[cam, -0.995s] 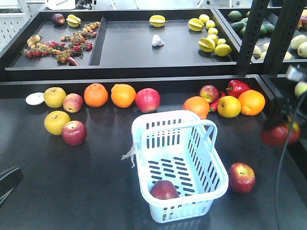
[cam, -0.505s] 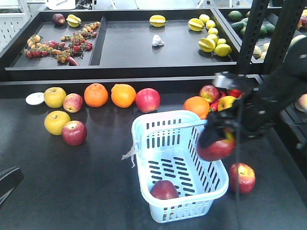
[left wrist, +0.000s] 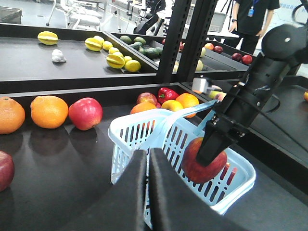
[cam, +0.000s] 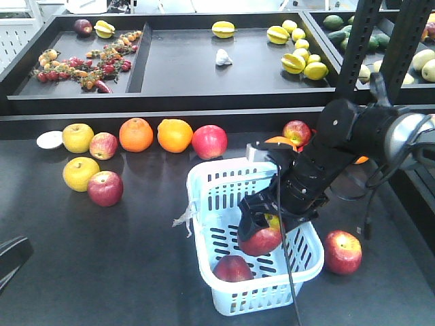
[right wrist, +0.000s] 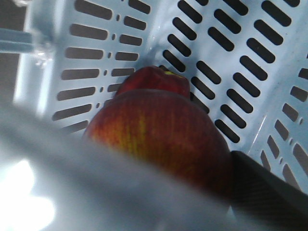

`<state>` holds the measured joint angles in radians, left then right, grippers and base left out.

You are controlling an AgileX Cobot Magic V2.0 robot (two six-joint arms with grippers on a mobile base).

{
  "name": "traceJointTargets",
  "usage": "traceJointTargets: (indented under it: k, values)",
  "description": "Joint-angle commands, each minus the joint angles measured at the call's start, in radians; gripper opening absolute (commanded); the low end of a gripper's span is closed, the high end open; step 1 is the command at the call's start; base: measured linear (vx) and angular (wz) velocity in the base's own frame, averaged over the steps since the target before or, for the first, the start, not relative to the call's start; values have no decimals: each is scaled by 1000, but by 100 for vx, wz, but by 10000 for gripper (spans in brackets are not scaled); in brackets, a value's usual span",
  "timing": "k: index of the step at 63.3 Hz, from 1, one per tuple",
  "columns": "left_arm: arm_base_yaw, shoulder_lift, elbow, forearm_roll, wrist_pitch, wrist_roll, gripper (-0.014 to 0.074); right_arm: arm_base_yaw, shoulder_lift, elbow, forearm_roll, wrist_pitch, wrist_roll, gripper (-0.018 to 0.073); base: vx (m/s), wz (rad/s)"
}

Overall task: Pick three apples into basket with both arms
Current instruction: 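Move the second apple into the basket with the right gripper, then open the right gripper and raise it away from the basket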

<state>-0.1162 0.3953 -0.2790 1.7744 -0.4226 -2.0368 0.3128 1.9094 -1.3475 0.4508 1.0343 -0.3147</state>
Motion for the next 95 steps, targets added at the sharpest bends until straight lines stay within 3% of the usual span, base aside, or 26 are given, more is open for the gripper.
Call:
traceJointTargets:
  k: [1,15,21,28,41,58,66,80,88,95]
  values:
    - [0,9,-26,45,25,0,-8,2,-34,-24,16,-6,0,278,0,0]
    - [0,9,-26,45,25,0,-8,2,-26,-24,2,2,0,568,0,0]
    - [0,9,-26,45,25,0,-8,2,-26,-24,0,4,-1,645,0,0]
    - [0,9,-26,45,25,0,-8,2,-26,-27,0,12,-1,677,0,0]
    - [0,9,-26,45,25,0,-8,-2,-32,-40,1,39,6,657,0,0]
    - [0,9,-26,45,25,0,-8,-2,-146,-138,-1,138,22,533,0,0]
    - [0,9,-26,45,25,0,-8,-4,-228,-152,-45,187,22,370,0,0]
    - [0,9,-26,45,25,0,-8,-4,-349,-150,-246,184,75,-15,0,0]
    - [0,9,-26,45,25,0,-8,-24,-367,-150,-371,188,146,-9,0,0]
    - [0,9,-26,45,25,0,-8,-108,-367,-146,-345,188,153,-8,0,0]
